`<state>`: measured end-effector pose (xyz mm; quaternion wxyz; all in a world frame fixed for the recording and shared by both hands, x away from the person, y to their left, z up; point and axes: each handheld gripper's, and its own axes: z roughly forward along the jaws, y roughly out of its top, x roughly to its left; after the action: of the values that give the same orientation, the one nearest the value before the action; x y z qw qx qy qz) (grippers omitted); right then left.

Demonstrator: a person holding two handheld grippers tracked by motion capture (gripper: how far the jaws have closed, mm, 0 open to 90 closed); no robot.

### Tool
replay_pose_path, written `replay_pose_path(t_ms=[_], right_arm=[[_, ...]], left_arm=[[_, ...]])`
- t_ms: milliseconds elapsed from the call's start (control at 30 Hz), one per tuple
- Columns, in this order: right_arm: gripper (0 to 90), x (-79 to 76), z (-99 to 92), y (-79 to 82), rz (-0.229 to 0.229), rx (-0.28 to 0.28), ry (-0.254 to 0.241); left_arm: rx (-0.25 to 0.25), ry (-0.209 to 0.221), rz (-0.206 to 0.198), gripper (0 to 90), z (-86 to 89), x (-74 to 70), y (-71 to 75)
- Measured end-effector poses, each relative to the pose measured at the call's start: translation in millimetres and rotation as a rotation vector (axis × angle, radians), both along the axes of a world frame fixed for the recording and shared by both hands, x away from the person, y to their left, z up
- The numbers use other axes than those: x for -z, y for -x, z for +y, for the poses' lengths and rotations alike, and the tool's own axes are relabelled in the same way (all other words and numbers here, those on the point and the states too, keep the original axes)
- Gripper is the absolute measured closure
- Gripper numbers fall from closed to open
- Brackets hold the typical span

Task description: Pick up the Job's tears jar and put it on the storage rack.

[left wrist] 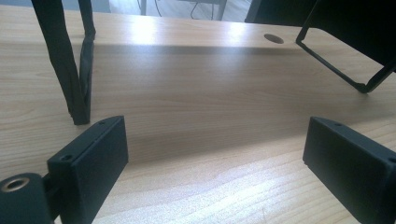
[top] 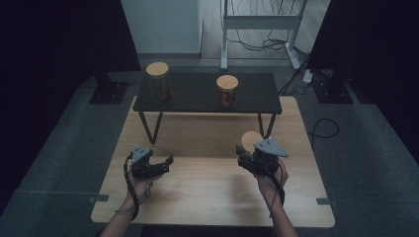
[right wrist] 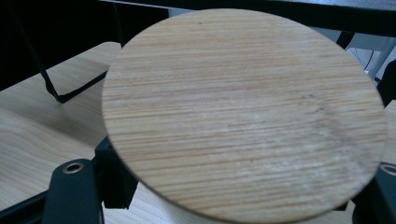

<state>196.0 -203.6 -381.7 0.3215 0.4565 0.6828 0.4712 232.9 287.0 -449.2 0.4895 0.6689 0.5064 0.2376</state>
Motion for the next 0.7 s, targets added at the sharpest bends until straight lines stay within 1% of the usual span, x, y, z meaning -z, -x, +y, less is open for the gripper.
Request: replay_pose_path(t_ms=[400, 700], right_arm=[[25.3, -1.4, 3.6, 1.6, -0.016, -0.003, 0.002], [25.3, -7.4, 1.9, 3.7, -0.025, 0.008, 0.009]], left_arm=[[-0.009, 0.004, -0.004, 6.2, 0.2, -0.5, 1.6], [-0.004, 0.003, -0.004, 6.2, 0.9, -0.8, 1.5]])
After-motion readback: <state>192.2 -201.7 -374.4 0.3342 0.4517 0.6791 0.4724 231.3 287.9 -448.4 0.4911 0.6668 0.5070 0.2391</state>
